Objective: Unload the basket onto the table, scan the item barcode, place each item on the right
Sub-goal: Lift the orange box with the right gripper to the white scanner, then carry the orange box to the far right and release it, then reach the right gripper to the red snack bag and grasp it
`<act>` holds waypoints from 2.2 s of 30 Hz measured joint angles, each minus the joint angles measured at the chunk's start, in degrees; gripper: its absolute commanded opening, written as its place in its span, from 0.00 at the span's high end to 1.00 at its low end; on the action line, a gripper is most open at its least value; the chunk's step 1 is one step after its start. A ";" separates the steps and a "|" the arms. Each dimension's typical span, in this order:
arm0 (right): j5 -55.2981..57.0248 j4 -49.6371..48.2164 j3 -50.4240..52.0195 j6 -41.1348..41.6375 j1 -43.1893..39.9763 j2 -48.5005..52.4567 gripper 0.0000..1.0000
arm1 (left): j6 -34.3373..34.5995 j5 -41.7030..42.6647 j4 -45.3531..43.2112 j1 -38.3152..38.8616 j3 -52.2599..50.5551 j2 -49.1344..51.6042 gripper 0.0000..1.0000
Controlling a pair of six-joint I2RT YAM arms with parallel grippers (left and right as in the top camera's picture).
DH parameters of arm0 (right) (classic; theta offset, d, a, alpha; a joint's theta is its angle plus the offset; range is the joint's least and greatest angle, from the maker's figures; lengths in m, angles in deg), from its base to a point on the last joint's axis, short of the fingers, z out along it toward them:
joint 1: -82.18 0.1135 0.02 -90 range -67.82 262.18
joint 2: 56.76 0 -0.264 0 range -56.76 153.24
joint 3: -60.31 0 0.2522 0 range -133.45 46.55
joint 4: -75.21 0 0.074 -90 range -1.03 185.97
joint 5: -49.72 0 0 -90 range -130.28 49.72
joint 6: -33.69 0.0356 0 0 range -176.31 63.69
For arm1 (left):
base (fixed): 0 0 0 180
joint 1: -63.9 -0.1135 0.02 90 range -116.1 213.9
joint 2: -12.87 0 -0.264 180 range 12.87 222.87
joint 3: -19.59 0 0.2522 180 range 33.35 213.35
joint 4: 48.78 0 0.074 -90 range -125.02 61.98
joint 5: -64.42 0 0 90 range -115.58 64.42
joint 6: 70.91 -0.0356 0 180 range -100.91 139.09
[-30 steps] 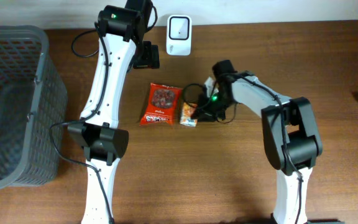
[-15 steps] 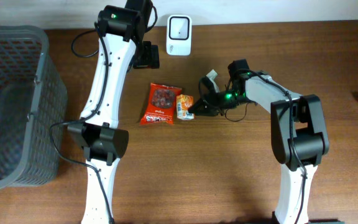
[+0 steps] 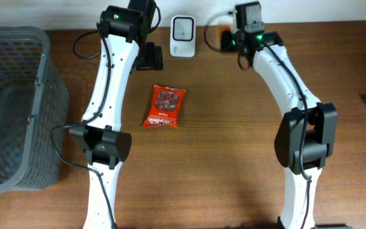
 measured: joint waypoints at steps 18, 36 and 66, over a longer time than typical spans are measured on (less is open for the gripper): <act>18.18 -35.89 -0.85 -41.86 9.68 11.67 0.96 | 0.00 0.00 0.09 0.00 0.00 0.02 0.01; 29.75 33.09 -1.03 11.91 -55.23 -3.87 0.96 | 0.00 0.00 0.04 0.00 0.00 0.00 0.01; -19.78 32.54 -2.56 1.68 -44.24 -12.37 0.01 | 0.00 0.00 0.07 0.00 0.00 0.02 0.01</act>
